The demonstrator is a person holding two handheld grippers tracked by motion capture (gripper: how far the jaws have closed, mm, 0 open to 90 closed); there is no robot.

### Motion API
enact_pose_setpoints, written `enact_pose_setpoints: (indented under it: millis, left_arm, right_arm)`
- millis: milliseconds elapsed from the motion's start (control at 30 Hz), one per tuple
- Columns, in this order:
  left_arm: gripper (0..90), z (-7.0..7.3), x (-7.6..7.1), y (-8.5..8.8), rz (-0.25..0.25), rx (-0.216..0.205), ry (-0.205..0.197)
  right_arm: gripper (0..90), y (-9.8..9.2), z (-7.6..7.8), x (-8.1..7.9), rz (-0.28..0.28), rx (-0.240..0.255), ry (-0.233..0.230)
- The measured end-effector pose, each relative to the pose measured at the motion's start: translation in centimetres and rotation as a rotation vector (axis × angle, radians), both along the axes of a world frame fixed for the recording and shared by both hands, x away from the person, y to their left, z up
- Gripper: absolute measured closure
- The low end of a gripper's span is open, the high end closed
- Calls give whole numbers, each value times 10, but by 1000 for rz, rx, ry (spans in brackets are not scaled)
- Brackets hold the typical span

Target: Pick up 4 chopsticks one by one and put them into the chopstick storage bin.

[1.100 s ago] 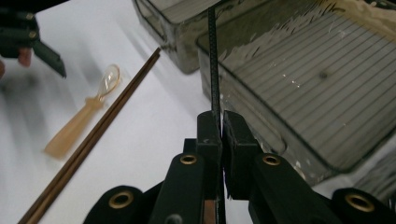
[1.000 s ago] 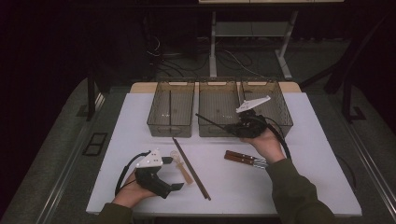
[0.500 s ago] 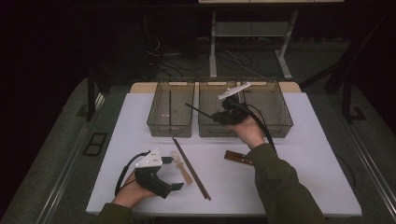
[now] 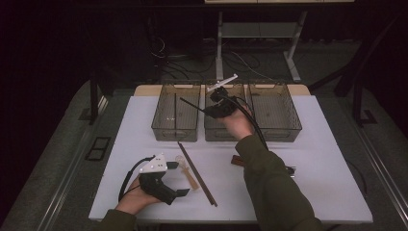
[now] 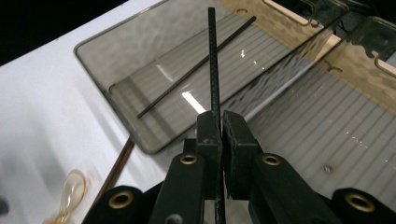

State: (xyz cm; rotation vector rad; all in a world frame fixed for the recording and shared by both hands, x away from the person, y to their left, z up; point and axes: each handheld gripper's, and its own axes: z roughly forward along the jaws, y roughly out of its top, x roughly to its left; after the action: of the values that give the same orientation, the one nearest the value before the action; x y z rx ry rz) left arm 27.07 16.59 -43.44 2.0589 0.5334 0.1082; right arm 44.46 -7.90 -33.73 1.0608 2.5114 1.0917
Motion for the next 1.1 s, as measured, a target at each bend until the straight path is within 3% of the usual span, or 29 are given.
enact_pose_setpoints:
  millis: [500, 1100]
  left_arm:
    - [0, 0, 0, -1, -10, 1, 1]
    - [0, 0, 1, -2, -16, -11, -5]
  right_arm:
    - [861, 37, -9, 38, -67, 9, 9]
    - [860, 90, -26, 69, -111, -49, 49]
